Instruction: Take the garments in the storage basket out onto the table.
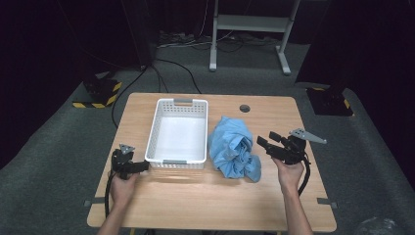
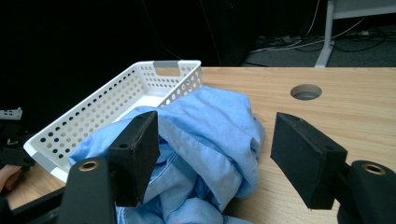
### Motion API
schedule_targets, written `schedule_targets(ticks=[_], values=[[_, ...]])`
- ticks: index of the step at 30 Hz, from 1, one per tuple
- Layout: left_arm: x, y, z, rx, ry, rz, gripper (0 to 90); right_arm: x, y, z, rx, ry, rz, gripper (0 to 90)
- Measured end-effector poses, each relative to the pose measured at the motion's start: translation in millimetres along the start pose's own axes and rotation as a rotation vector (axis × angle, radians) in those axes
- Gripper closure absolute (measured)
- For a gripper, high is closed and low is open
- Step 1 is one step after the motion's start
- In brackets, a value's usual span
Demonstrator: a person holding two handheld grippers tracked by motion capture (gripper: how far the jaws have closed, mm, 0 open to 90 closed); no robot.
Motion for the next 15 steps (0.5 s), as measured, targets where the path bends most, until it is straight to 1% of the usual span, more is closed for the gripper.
schedule_targets(ticks=[15], values=[[0.0, 0.0, 0.0, 0.000, 0.000, 0.000, 8.3, 11.8, 4.6, 1.6, -0.013, 0.032, -0.014, 32.5]])
Point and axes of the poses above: each handheld gripper's, and its own axes: x roughly backward along the jaws, z roughly out of its top, y roughly to its right, the point moved 1 cm from there along -x, roughly forward along the jaws, and after that the axes turned 2 degrees about x, right-handed, at the moved point
